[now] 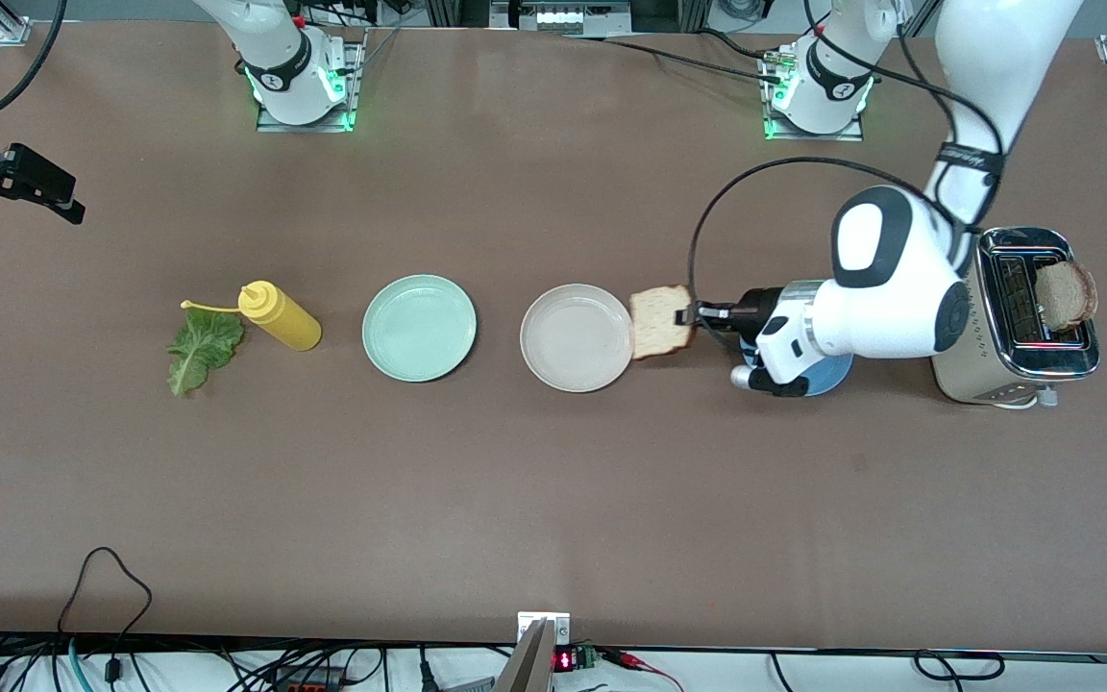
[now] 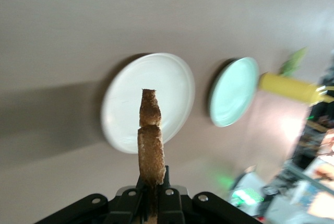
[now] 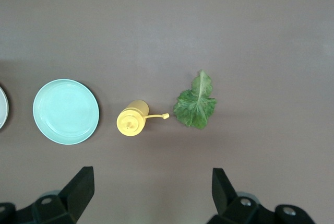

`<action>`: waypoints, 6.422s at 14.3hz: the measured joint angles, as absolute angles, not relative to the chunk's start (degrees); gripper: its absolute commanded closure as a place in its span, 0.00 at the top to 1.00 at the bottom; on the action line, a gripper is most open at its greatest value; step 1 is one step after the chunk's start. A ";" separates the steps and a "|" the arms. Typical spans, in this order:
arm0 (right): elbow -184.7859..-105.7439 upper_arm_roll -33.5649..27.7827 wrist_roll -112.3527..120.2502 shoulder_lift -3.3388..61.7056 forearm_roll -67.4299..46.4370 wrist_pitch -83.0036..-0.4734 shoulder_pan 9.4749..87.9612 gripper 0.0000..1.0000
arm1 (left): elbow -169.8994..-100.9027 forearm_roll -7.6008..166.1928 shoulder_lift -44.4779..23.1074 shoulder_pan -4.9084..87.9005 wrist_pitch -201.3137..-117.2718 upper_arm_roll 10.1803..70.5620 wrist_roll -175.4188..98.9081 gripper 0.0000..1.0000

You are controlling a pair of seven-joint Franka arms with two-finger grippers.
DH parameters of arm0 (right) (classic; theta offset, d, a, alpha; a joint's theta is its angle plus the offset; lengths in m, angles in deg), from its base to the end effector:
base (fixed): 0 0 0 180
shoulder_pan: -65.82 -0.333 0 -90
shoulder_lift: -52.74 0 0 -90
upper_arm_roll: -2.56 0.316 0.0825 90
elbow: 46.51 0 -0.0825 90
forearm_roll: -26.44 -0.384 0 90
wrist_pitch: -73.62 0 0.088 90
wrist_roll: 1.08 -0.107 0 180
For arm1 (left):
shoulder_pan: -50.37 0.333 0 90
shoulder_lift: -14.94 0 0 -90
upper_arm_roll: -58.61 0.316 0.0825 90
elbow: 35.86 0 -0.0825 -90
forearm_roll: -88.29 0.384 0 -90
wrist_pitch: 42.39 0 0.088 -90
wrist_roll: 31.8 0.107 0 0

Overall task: Make sandwich in beige plate with both arms
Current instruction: 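Carry the bread slice with the left gripper onto the beige plate, then release the bread with the left gripper while the right gripper grasps the bottle, then lift the yellow bottle with the right gripper and carry it over the bread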

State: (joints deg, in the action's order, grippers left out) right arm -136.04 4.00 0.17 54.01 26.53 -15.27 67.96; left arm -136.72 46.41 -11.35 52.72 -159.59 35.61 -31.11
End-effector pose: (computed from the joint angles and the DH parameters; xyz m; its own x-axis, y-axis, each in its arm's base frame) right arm 0.5459 -0.0067 0.6388 0.9999 0.0096 0.0109 0.0095 -1.0000 0.0024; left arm 0.6018 -0.2407 0.3314 0.9591 -0.0550 -0.2776 0.1518 -0.7278 0.6688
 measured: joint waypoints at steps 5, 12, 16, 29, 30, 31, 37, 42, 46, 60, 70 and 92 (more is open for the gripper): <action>-136.04 4.00 0.17 54.00 26.53 -15.27 67.96 1.00 | -137.60 36.82 -15.19 51.29 -162.74 35.39 -23.66 0.00; -136.10 4.09 7.43 52.94 26.52 -13.03 67.95 1.00 | -145.15 16.28 -18.53 48.82 -169.06 35.24 -0.36 0.00; -136.12 4.00 20.51 50.83 26.24 -11.09 68.18 1.00 | -146.15 9.04 -21.38 47.96 -170.39 35.23 8.58 0.00; -139.06 3.48 83.17 34.08 -9.84 -10.67 89.94 1.00 | -146.18 7.46 -23.99 47.02 -170.87 35.23 11.42 0.07; -139.84 3.48 87.68 31.74 -12.39 -10.64 91.17 1.00 | -146.17 7.46 -23.99 47.01 -170.88 35.22 11.43 0.07; -140.73 3.47 92.31 29.29 -14.95 -10.62 92.26 1.00 | -146.17 7.46 -23.99 47.01 -170.89 35.23 11.44 0.07; -146.64 3.47 118.61 16.91 -28.84 -10.52 95.34 1.00 | -146.15 7.46 -24.05 46.99 -172.78 35.23 11.47 0.94; -147.60 3.56 131.23 8.78 -34.71 -10.06 95.78 1.00 | -146.15 7.46 -24.07 47.20 -173.08 35.43 11.49 1.00; -147.82 4.77 136.96 6.44 -35.74 -9.49 95.65 1.00 | -146.06 7.82 -22.93 47.62 -173.17 35.91 12.21 1.00; -157.01 6.04 151.29 6.06 -44.67 -10.40 89.35 0.86 | -140.81 55.90 -12.66 56.35 -160.71 38.16 6.92 1.00; -156.72 6.01 152.35 6.86 -44.85 -12.04 88.59 0.28 | -120.27 85.24 -12.27 58.65 -127.99 38.33 -12.84 1.00; -139.28 6.23 75.00 25.57 0.70 -55.43 48.57 0.28 | -134.09 90.59 17.33 52.95 -134.18 54.69 -29.81 1.00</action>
